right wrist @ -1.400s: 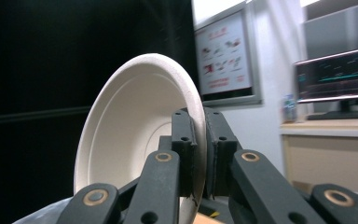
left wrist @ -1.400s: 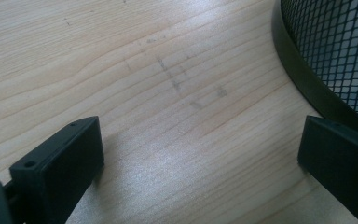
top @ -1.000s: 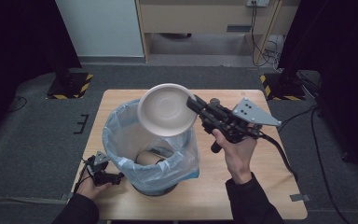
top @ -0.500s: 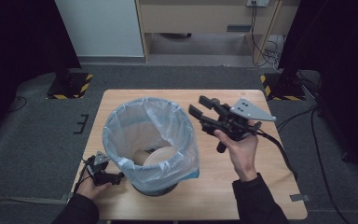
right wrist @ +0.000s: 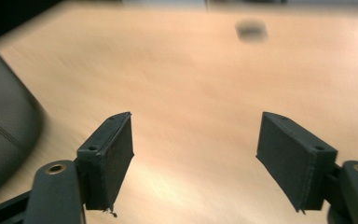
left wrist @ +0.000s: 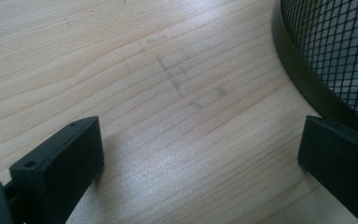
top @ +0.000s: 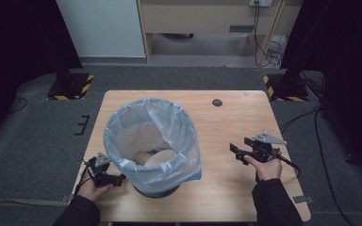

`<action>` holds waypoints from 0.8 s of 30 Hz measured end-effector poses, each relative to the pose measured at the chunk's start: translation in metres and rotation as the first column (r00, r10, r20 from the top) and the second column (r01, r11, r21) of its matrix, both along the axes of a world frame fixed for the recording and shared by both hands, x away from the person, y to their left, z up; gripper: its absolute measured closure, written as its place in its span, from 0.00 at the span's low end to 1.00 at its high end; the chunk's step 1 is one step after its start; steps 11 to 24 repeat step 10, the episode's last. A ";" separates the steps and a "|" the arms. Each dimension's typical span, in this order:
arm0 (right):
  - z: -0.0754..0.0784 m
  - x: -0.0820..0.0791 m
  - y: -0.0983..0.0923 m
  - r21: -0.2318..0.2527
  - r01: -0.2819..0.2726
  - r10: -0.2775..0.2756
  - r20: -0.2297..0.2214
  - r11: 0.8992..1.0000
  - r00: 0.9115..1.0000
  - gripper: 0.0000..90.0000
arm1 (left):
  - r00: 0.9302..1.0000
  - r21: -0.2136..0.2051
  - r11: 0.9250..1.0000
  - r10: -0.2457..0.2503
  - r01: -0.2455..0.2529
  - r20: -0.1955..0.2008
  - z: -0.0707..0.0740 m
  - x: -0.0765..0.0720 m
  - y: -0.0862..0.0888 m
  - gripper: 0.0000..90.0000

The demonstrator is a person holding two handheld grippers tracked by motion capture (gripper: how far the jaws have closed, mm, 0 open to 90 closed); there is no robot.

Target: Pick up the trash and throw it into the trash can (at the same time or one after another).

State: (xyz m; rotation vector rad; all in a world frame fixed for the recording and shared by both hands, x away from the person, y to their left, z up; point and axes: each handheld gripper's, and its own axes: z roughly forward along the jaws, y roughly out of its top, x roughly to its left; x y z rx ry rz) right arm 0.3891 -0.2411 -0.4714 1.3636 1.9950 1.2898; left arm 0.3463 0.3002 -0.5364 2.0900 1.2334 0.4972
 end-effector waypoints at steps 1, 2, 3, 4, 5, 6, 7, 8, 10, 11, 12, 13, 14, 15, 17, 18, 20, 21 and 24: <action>-0.011 0.000 -0.006 -0.022 0.008 -0.009 -0.041 1.000 0.999 0.29 | 1.000 0.000 1.000 0.000 0.000 0.000 0.000 0.000 0.000 0.00; -0.015 0.000 -0.010 -0.033 0.018 -0.020 -0.061 0.999 0.998 0.28 | 1.000 0.000 1.000 0.000 0.000 0.000 0.000 0.000 0.000 0.00; -0.022 0.000 -0.016 -0.048 0.032 -0.036 -0.083 0.998 0.996 0.27 | 1.000 0.000 1.000 0.000 0.000 0.000 0.000 0.000 0.000 0.00; -0.025 -0.001 -0.019 -0.055 0.036 -0.041 -0.095 0.998 0.995 0.25 | 1.000 -0.001 1.000 -0.001 0.001 0.000 0.000 0.000 0.000 0.00; -0.029 -0.002 -0.025 -0.067 0.045 -0.052 -0.113 0.997 0.992 0.24 | 1.000 -0.002 1.000 -0.002 0.002 0.000 0.000 0.000 0.000 0.00; -0.032 -0.003 -0.028 -0.080 0.043 -0.053 -0.123 0.996 0.991 0.23 | 1.000 -0.002 1.000 -0.002 0.002 0.000 0.000 0.000 0.000 0.00; -0.036 -0.004 -0.033 -0.106 0.040 -0.055 -0.145 0.994 0.988 0.23 | 1.000 -0.001 1.000 -0.003 0.003 0.000 0.000 0.000 0.000 0.00; -0.039 -0.006 -0.036 -0.130 0.048 -0.067 -0.147 0.990 0.987 0.23 | 1.000 -0.002 1.000 -0.004 0.004 0.000 0.000 0.000 0.001 0.00; -0.043 -0.006 -0.042 -0.198 0.042 -0.075 -0.164 0.979 0.984 0.21 | 1.000 -0.002 1.000 -0.005 0.005 0.000 0.000 0.000 0.001 0.00; -0.043 -0.006 -0.042 -0.198 0.042 -0.075 -0.164 0.979 0.984 0.21 | 1.000 -0.002 1.000 -0.005 0.005 0.000 0.000 0.000 0.001 0.00; -0.043 -0.006 -0.042 -0.198 0.042 -0.075 -0.164 0.979 0.984 0.21 | 1.000 -0.002 1.000 -0.005 0.005 0.000 0.000 0.000 0.001 0.00; -0.043 -0.006 -0.042 -0.198 0.042 -0.075 -0.164 0.979 0.984 0.21 | 1.000 -0.002 1.000 -0.005 0.005 0.000 0.000 0.000 0.001 0.00; -0.043 -0.006 -0.042 -0.198 0.042 -0.075 -0.164 0.979 0.984 0.21 | 1.000 -0.002 1.000 -0.005 0.005 0.000 0.000 0.000 0.001 0.00; -0.043 -0.006 -0.042 -0.198 0.042 -0.075 -0.164 0.979 0.984 0.21 | 1.000 -0.002 1.000 -0.005 0.005 0.000 0.000 0.000 0.001 0.00; -0.043 -0.006 -0.042 -0.198 0.042 -0.075 -0.164 0.979 0.984 0.21 | 1.000 -0.002 1.000 -0.005 0.005 0.000 0.000 0.000 0.001 0.00; -0.043 -0.006 -0.042 -0.198 0.042 -0.075 -0.164 0.979 0.984 0.21 | 1.000 -0.002 1.000 -0.005 0.005 0.000 0.000 0.000 0.001 0.00; -0.043 -0.006 -0.042 -0.198 0.042 -0.075 -0.164 0.979 0.984 0.21 | 1.000 -0.002 1.000 -0.005 0.005 0.000 0.000 0.000 0.001 0.00; -0.043 -0.006 -0.042 -0.198 0.042 -0.075 -0.164 0.979 0.984 0.21 | 1.000 -0.002 1.000 -0.005 0.005 0.000 0.000 0.000 0.001 0.00; -0.043 -0.006 -0.042 -0.198 0.042 -0.075 -0.164 0.979 0.984 0.21 | 1.000 -0.002 1.000 -0.005 0.005 0.000 0.000 0.000 0.001 0.00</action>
